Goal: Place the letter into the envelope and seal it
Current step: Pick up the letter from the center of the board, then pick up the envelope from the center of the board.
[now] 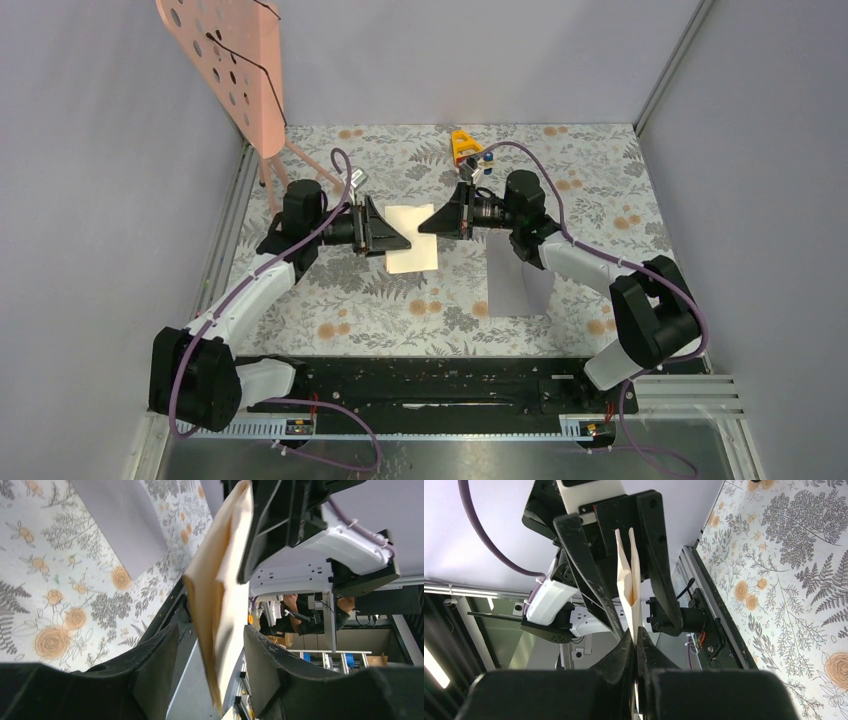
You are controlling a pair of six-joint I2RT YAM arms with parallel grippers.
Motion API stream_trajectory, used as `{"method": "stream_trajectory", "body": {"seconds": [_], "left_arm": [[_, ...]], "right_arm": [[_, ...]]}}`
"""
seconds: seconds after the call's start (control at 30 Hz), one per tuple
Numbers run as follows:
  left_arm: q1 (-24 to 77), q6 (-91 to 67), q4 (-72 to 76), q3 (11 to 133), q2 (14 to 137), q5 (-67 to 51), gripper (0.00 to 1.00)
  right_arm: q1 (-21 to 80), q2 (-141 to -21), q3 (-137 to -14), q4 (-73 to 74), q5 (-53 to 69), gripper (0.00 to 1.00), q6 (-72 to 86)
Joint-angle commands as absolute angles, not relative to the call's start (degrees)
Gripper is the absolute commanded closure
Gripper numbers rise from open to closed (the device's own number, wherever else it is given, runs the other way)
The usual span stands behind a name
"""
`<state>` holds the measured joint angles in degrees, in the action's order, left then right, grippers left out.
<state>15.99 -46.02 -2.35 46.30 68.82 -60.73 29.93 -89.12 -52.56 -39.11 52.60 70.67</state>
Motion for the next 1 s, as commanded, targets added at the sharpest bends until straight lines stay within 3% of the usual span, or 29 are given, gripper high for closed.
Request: {"method": "stream_trajectory", "body": {"seconds": [0.0, 0.07, 0.13, 0.17, 0.23, 0.27, 0.33, 0.43, 0.57, 0.67, 0.8, 0.97], "left_arm": [[14.8, -53.7, 11.5, 44.9, 67.4, -63.3, 0.49], [14.5, -56.1, 14.7, 44.3, 67.3, -63.4, 0.49], [14.5, -56.8, 15.4, 44.1, 67.5, -63.4, 0.57], [14.5, -56.9, 15.3, 44.1, 67.6, -63.2, 0.64], [14.5, -57.1, 15.4, 44.1, 68.0, -63.3, 0.92], [14.5, -57.1, 15.2, 44.1, 68.2, -63.3, 1.00], [14.5, -57.1, 15.0, 44.0, 68.2, -62.9, 1.00], [14.0, -56.1, 12.0, 44.5, 67.5, -61.6, 1.00], [13.4, -43.7, -9.1, 50.4, 67.9, -55.5, 1.00], [13.5, -35.8, -21.8, 54.8, 70.0, -50.3, 1.00], [14.3, -34.8, -23.5, 55.3, 73.1, -48.7, 1.00], [18.1, -36.1, -21.2, 55.7, 75.1, -47.4, 1.00]], "right_arm": [[29.7, -89.3, -52.1, -42.6, 54.3, 1.00, 71.3], [29.7, -89.4, -52.0, -42.6, 54.2, 1.00, 71.3], [29.7, -89.5, -52.0, -42.6, 54.1, 1.00, 71.3], [29.7, -89.6, -51.9, -42.7, 54.2, 1.00, 71.3], [29.7, -89.8, -52.2, -42.6, 54.2, 1.00, 71.4], [29.8, -89.8, -52.3, -42.5, 54.3, 1.00, 71.4], [29.7, -89.8, -52.8, -40.8, 54.1, 0.99, 70.9], [28.6, -87.6, -53.9, -29.5, 51.9, 0.67, 65.2], [24.4, -79.3, -57.7, 4.8, 37.4, 0.40, 45.7], [20.1, -73.5, -59.3, 21.0, 24.6, 0.35, 36.9], [13.9, -71.4, -60.8, 40.4, 3.0, 0.31, 31.7], [3.0, -74.9, -54.7, 44.9, 1.9, 0.29, 31.0]]}}
